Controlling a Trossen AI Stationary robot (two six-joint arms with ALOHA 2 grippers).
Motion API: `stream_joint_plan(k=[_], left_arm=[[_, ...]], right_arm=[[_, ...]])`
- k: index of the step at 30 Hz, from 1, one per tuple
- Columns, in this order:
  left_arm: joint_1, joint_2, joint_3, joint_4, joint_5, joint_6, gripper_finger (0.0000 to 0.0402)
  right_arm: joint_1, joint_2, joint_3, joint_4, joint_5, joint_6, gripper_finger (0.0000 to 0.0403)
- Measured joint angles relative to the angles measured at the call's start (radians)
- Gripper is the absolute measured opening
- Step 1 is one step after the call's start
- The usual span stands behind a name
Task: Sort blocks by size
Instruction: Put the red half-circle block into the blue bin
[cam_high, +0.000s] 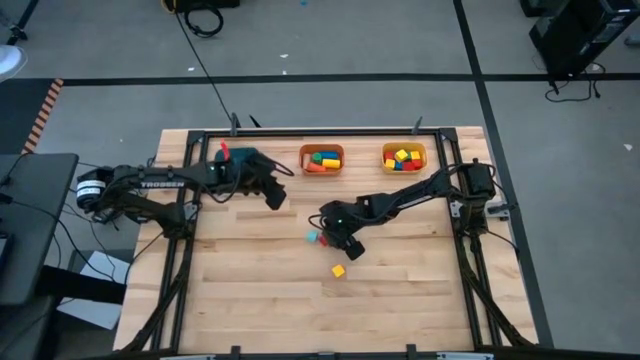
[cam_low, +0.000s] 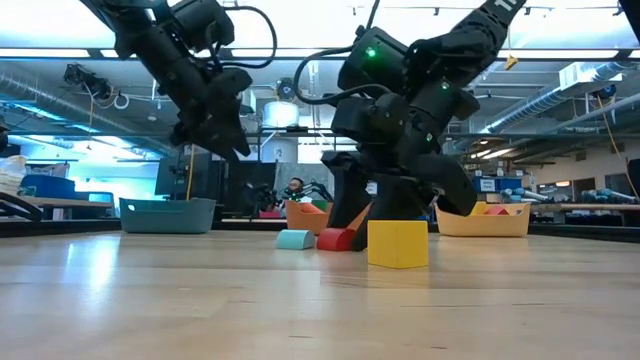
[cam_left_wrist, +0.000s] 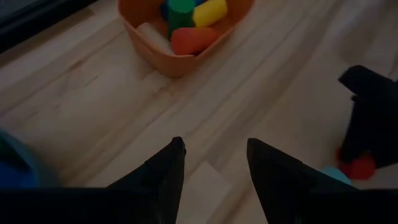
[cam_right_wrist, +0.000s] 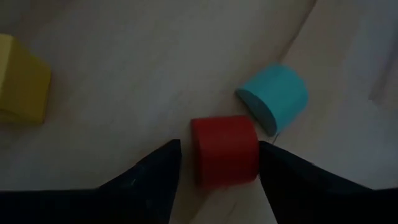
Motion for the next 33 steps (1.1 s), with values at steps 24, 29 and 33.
stream_joint_plan(k=[24, 29, 33], left_arm=[[-0.072, 0.000, 0.000, 0.379, -0.010, 0.294, 0.0182], [-0.072, 0.000, 0.000, 0.575, -0.011, 0.409, 0.0182], [-0.072, 0.000, 0.000, 0.672, -0.010, 0.430, 0.0182]], right_arm=[[-0.015, -0.360, 0.017, -0.291, 0.233, 0.681, 0.0145], [-0.021, -0.556, 0.019, -0.276, 0.241, 0.774, 0.0145], [-0.026, -0.656, 0.019, -0.259, 0.247, 0.855, 0.0145]])
